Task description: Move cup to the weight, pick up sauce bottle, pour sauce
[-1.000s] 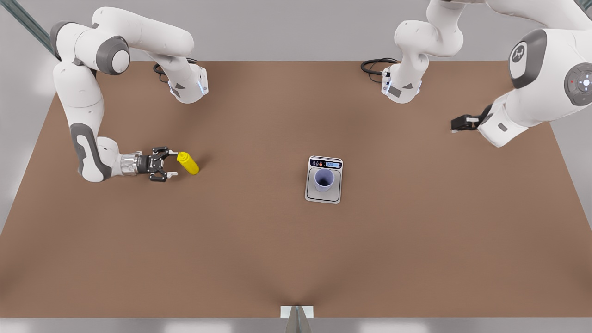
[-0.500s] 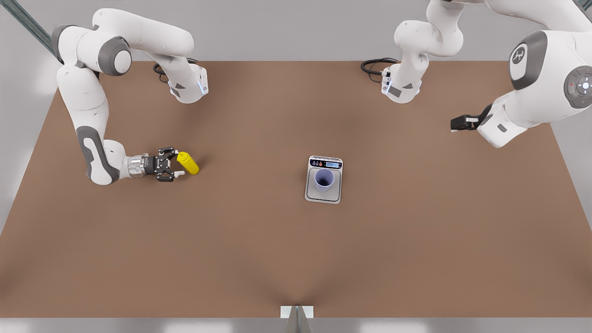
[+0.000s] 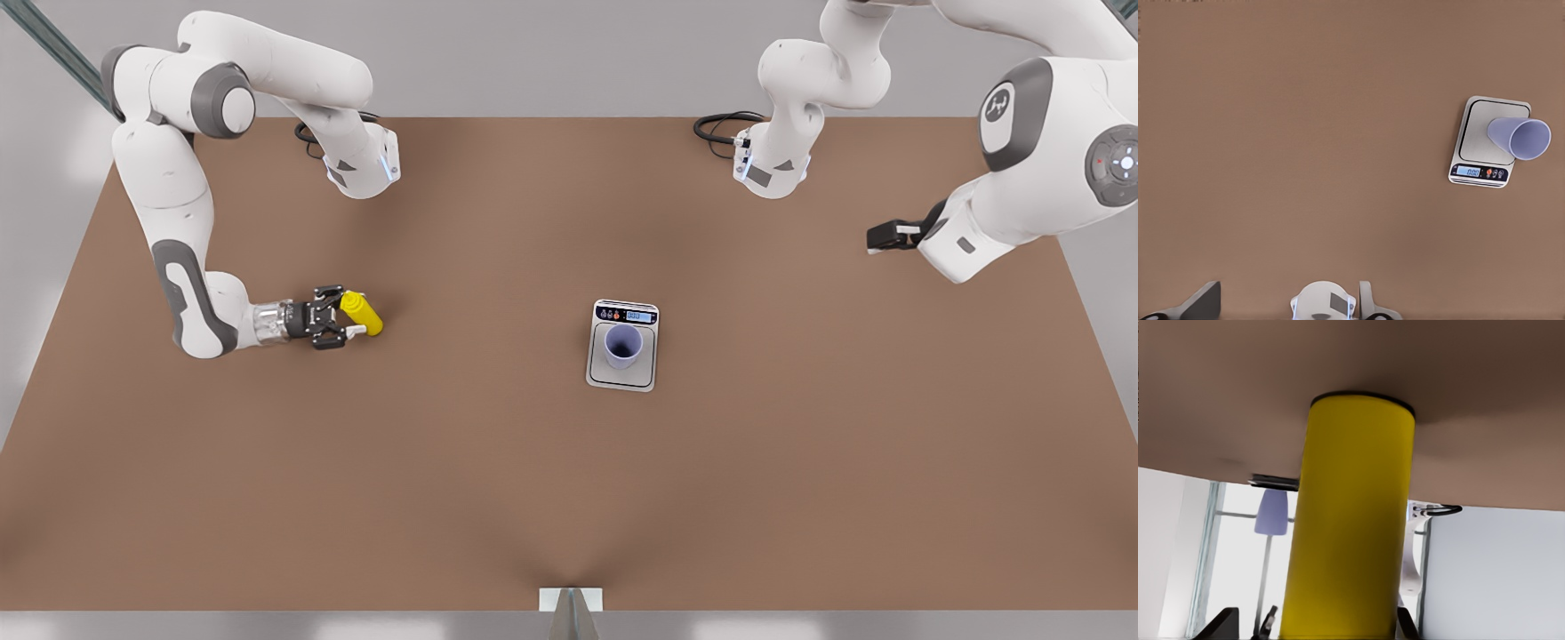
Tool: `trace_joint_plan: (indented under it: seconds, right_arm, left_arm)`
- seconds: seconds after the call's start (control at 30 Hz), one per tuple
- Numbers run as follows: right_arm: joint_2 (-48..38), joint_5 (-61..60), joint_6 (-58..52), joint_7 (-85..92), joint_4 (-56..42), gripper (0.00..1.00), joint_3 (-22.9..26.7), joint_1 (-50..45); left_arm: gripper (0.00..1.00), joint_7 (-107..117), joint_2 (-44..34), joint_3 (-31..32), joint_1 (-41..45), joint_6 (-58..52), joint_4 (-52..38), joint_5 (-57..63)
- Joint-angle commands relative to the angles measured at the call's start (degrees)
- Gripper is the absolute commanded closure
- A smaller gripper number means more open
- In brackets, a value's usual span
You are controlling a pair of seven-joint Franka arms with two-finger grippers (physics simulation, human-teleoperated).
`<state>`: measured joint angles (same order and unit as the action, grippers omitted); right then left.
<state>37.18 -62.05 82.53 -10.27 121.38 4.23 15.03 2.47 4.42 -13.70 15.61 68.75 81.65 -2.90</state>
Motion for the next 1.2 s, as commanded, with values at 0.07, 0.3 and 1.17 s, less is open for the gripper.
trace_joint_plan:
  seconds: [0.07,0.3,1.17]
  right_arm:
    - [0.08,0.0,0.09,0.25,0.09,0.32,-0.01,0.0]
    - [0.44,0.53,0.53,0.6,-0.09,0.55,-0.89,-0.08]
    - [-15.82,18.89,20.12,-53.1,-30.41,0.66,-3.79,-21.26]
  left_arm:
    - [0.0,-0.01,-0.02,-0.01,0.03,0.07,0.0,0.0]
    - [0.0,-0.01,-0.02,-0.01,0.03,0.16,0.0,0.0]
    - [0.0,0.0,0.51,1.66,0.03,0.69,-0.35,-0.52]
